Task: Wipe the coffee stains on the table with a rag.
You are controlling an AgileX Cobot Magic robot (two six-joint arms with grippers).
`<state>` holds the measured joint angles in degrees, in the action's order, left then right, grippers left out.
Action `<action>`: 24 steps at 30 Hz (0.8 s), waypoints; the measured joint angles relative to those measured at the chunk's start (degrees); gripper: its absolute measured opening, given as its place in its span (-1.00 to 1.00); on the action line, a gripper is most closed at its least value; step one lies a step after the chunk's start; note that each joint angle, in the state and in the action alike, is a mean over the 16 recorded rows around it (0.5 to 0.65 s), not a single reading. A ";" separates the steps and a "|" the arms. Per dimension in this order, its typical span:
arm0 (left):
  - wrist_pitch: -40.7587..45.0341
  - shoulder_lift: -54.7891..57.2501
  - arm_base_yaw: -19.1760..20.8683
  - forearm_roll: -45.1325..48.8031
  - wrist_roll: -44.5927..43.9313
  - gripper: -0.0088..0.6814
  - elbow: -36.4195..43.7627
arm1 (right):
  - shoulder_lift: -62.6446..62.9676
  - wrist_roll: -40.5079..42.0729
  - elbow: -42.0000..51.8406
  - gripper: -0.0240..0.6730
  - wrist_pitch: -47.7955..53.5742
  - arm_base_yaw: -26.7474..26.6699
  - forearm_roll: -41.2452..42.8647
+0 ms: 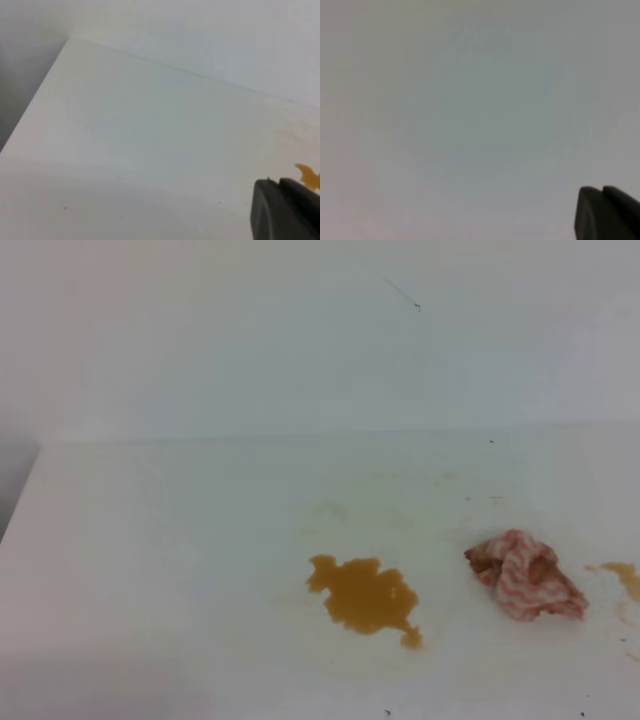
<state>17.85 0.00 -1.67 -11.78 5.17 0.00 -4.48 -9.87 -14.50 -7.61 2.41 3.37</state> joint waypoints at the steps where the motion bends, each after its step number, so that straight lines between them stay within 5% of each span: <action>1: 0.00 0.00 0.00 0.00 0.00 -0.99 0.00 | -1.37 0.14 -1.62 -0.94 1.77 0.00 -0.13; 14: 0.00 0.00 0.00 -0.05 0.00 -0.99 0.00 | -30.71 6.36 -20.73 -0.94 34.21 0.00 -13.13; 24: -0.05 -0.11 0.00 -0.18 0.00 -0.99 0.15 | -51.81 33.83 -30.78 -0.94 51.06 0.00 -37.68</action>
<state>17.79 -0.11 -1.67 -11.97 5.17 0.15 -56.29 23.96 -45.28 43.44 2.41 -34.31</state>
